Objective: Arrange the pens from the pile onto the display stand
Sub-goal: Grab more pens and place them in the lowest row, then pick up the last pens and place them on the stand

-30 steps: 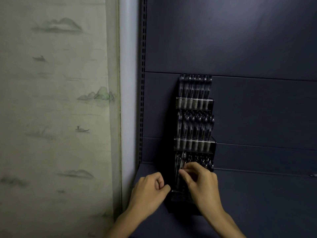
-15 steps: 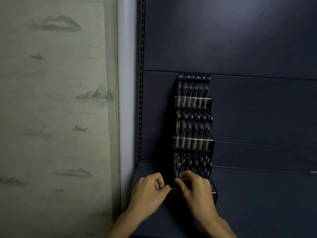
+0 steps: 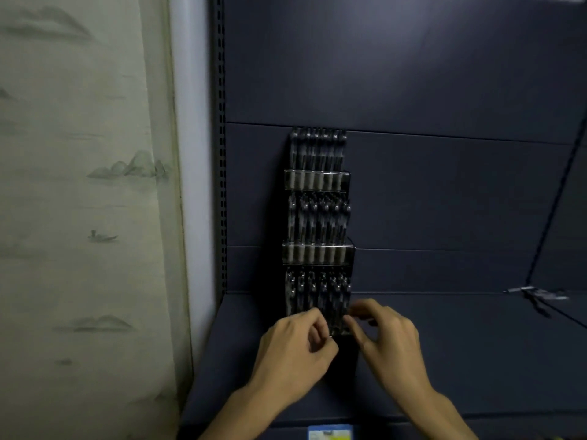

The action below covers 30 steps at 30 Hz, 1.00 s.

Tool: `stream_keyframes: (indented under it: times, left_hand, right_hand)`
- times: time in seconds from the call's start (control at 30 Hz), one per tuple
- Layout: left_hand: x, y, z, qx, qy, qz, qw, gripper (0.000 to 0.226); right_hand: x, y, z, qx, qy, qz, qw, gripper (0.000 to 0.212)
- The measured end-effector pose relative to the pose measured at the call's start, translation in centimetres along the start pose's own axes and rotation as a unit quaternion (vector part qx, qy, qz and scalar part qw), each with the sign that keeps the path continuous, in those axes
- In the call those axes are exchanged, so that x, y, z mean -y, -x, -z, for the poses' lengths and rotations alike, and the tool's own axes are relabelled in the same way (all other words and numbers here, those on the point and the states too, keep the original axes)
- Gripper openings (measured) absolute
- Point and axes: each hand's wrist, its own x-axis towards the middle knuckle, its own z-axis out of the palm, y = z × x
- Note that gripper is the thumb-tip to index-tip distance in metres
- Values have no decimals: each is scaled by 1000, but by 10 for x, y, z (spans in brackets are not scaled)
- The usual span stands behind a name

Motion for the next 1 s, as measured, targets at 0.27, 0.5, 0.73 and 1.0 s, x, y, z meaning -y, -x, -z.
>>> stream_keyframes:
  times: [0.27,0.5,0.73,1.0]
  left_hand:
    - [-58,-19,-80,58,-9,-53,997,22]
    - [-115,-41,-177,62,-36,-3,997,35]
    - [-157,-57,-222,46,-57,28,997,36]
    - [-168,-89,-239,27,-84,2,996,39]
  right_hand:
    - [-87,12,53,5,65,-22,998,29]
    - [-192,15,100,26,34,-12,999,22]
    - [-241,0,123,79,5,17,997,23]
    - [-266,-16,138,78,30,8,997,28]
